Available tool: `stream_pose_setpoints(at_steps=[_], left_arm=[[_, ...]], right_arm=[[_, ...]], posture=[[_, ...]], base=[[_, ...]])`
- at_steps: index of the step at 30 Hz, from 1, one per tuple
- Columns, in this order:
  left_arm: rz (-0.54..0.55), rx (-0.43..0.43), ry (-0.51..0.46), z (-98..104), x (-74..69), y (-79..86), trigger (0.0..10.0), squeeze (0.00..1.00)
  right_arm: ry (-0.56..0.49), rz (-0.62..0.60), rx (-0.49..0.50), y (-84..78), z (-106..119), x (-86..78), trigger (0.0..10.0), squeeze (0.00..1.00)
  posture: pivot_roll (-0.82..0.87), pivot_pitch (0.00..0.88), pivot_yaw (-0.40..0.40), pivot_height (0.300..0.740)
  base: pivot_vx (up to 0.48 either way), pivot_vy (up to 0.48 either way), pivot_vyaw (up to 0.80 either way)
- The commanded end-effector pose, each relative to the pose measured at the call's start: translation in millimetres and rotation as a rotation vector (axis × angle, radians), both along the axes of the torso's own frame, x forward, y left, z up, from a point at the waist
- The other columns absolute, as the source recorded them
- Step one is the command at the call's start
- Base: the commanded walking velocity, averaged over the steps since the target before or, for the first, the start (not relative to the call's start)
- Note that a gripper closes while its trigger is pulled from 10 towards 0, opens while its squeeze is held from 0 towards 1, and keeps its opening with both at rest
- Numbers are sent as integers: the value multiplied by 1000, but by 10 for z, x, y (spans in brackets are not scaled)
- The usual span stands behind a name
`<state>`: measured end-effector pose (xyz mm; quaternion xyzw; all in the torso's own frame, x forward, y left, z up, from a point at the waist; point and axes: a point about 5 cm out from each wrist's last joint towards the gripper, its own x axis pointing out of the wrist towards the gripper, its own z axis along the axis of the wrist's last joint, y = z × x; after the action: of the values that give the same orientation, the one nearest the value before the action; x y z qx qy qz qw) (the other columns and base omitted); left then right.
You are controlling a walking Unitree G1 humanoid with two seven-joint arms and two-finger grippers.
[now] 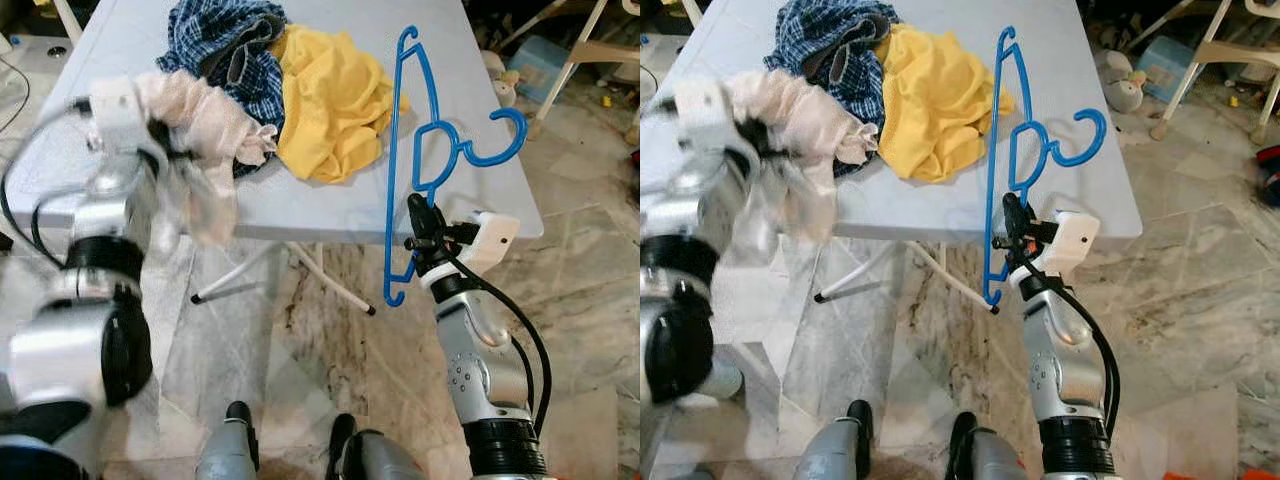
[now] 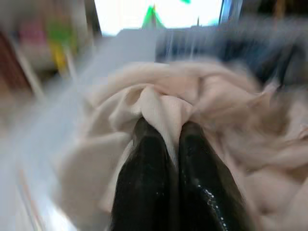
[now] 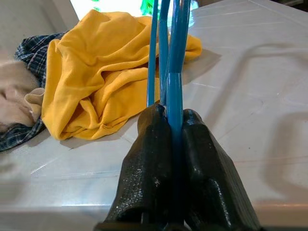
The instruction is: Hang hanger
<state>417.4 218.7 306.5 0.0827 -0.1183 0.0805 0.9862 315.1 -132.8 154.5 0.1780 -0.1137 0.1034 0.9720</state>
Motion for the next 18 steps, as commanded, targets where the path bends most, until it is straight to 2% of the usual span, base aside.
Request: stream_pose_setpoints(at_steps=[1,3,4,5,6,8,9,10,11,12,13,14,15,16,17,18], left_arm=[[36,104,-159,387,-40,-30,0,0],[124,253,-377,849,-148,-95,0,0],[124,253,-377,849,-148,-95,0,0],[156,305,-443,956,-187,-124,0,0],[194,401,-528,1063,-236,-191,0,0],[210,500,-576,1090,-254,-270,0,0],[210,500,-576,1090,-254,-270,0,0],[183,493,-506,933,-190,-279,0,0],[131,509,-363,598,-87,-281,0,0],[131,509,-363,598,-87,-281,0,0],[106,519,-293,443,-49,-280,1255,0],[62,497,-144,100,6,-248,10000,0],[62,497,-144,100,6,-248,10000,0],[15,430,-16,-222,21,-194,10000,1000],[5,416,37,-350,20,-176,10000,1000],[5,416,37,-350,20,-176,10000,1000]], right_arm=[[88,-39,-6,-68,-166,-9,10000,0],[84,-46,-4,-75,-156,-11,10000,0],[84,-46,-4,-75,-156,-11,10000,0],[84,-49,-4,-77,-157,-18,10000,0],[84,-56,-1,-85,-160,-33,10000,0],[85,-66,3,-97,-165,-50,10000,0],[85,-66,3,-97,-165,-50,10000,0],[88,-73,3,-108,-181,-70,10000,0],[92,-80,6,-115,-201,-92,10000,0],[92,-80,6,-115,-201,-92,10000,0],[94,-81,6,-117,-204,-96,10000,0],[94,-81,9,-119,-203,-106,10000,0],[94,-81,9,-119,-203,-106,10000,0],[92,-81,7,-129,-193,-108,10000,0],[92,-81,7,-144,-187,-102,10000,0],[92,-81,7,-144,-187,-102,10000,0]], posture=[[110,259,-64,740],[95,260,-54,740],[95,260,-54,740],[95,260,-54,740],[85,264,-48,740],[82,265,-44,740],[82,265,-44,740],[74,265,-38,740],[70,263,-36,740],[70,263,-36,740],[65,262,-37,740],[57,259,-38,740],[57,259,-38,740],[53,258,-44,740],[54,257,-46,740],[54,257,-46,740]], base=[[0,0,0],[0,0,0],[0,0,0],[0,0,0],[0,0,0],[0,0,0],[0,0,0],[0,0,0],[0,0,0],[0,0,0],[0,0,0],[0,0,0],[0,0,0],[0,0,0],[0,0,0],[0,0,0]])
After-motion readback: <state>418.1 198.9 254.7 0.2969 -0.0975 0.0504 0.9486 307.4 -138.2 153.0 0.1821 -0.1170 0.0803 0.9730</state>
